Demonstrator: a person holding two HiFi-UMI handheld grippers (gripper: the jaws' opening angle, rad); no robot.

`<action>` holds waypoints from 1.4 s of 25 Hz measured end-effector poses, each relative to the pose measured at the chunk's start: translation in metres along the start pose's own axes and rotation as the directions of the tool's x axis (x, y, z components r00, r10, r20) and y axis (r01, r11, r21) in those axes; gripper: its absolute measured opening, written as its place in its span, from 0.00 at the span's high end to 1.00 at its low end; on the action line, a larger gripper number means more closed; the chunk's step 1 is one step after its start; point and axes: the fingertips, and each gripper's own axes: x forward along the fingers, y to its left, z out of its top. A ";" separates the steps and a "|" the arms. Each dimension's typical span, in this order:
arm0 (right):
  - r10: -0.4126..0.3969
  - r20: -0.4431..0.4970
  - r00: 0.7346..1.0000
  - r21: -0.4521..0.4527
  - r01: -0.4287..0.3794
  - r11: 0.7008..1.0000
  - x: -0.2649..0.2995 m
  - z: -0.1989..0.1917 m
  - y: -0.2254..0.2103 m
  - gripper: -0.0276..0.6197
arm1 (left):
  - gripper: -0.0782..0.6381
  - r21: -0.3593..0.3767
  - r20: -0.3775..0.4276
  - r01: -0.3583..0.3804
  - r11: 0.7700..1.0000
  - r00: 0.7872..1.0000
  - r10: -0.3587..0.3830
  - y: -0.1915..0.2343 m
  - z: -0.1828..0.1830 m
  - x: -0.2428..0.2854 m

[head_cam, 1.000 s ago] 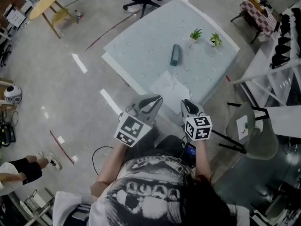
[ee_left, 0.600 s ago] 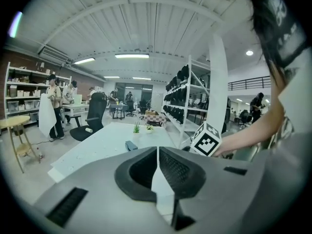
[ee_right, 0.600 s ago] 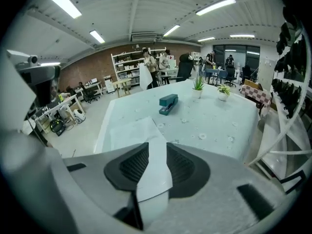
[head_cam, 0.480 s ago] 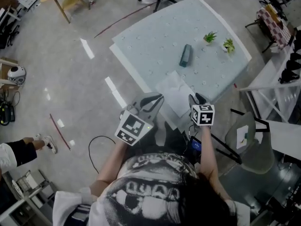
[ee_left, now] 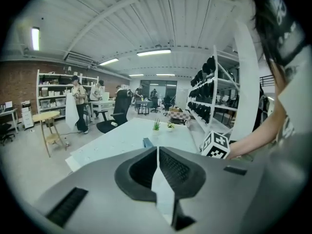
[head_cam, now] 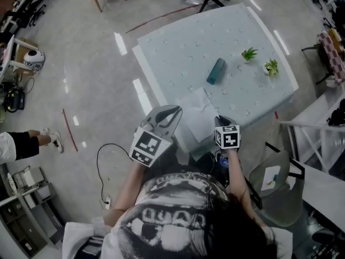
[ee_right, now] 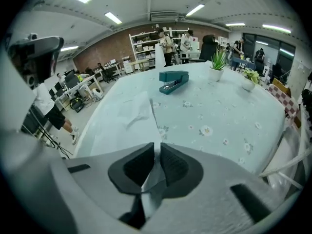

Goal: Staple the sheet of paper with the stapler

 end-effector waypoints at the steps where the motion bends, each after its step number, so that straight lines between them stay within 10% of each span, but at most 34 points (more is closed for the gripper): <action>1: 0.022 -0.002 1.000 -0.007 -0.022 1.000 0.000 0.000 -0.002 0.90 | 0.88 -0.008 -0.001 -0.016 1.000 1.000 0.016 -0.002 0.001 0.004; 13: 0.218 0.027 0.976 -0.038 -0.217 0.975 0.001 0.042 -0.029 0.95 | 0.88 -0.071 -0.037 -0.169 0.983 0.985 0.167 -0.021 -0.003 0.025; 35: 0.267 0.097 0.959 0.042 -0.272 0.961 0.033 0.109 -0.087 0.95 | 0.88 -0.098 -0.074 -0.248 0.964 0.968 0.242 -0.014 -0.004 0.036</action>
